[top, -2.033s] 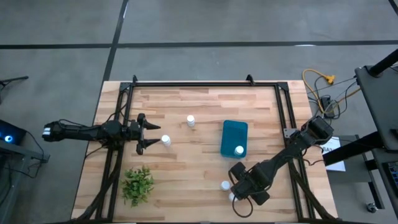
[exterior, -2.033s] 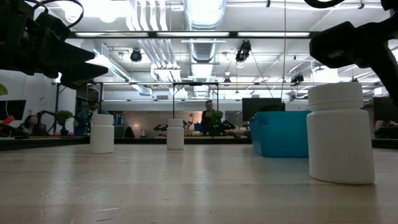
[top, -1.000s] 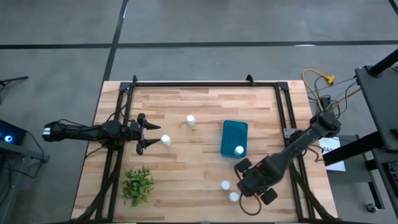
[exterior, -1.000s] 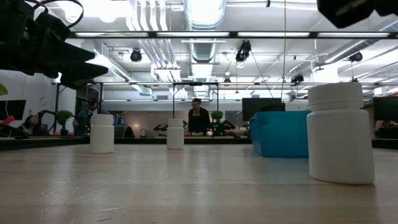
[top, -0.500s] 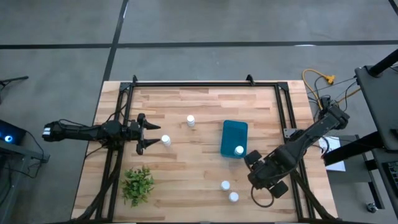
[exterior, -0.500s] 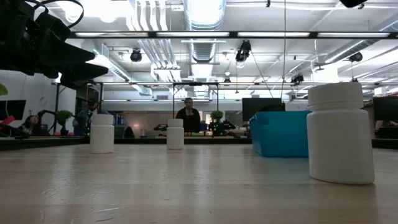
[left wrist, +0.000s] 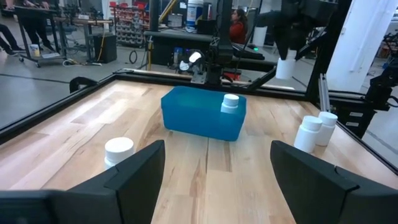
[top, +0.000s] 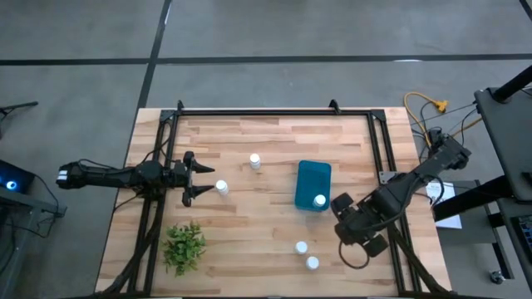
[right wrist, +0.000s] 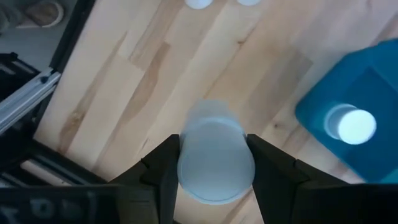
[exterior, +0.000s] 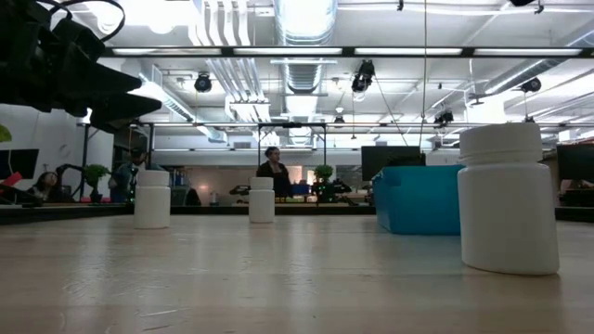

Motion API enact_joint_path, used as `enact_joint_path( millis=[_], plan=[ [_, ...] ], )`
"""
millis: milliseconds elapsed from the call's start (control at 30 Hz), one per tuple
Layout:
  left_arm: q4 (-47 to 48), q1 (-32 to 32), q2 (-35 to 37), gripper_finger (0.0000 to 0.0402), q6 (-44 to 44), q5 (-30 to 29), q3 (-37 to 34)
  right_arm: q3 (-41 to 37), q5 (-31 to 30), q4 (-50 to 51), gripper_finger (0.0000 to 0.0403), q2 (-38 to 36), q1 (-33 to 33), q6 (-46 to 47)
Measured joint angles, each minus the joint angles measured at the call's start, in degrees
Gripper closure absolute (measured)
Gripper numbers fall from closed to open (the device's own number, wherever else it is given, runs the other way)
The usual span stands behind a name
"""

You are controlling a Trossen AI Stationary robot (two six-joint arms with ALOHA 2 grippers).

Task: Pick and place pill bottles into a basket
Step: Put the white medicine bottle into the blue bin

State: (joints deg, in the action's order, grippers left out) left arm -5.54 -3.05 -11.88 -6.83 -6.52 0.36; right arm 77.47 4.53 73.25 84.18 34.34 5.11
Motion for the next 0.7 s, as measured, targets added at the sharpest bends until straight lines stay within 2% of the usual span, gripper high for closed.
enact_joint_path(
  millis=[333, 700],
  plan=[
    [0.0, 0.0, -0.1, 0.0127, 0.0, 0.0, 0.0, 0.0, -0.1, 1.5, 0.0255, -0.8, -10.3, -0.5],
    [0.0, 0.1, 0.0, 0.0127, 0.0, 0.0, 0.0, 2.1, -0.2, 4.7, 0.0255, -2.4, -23.4, -7.8]
  ],
)
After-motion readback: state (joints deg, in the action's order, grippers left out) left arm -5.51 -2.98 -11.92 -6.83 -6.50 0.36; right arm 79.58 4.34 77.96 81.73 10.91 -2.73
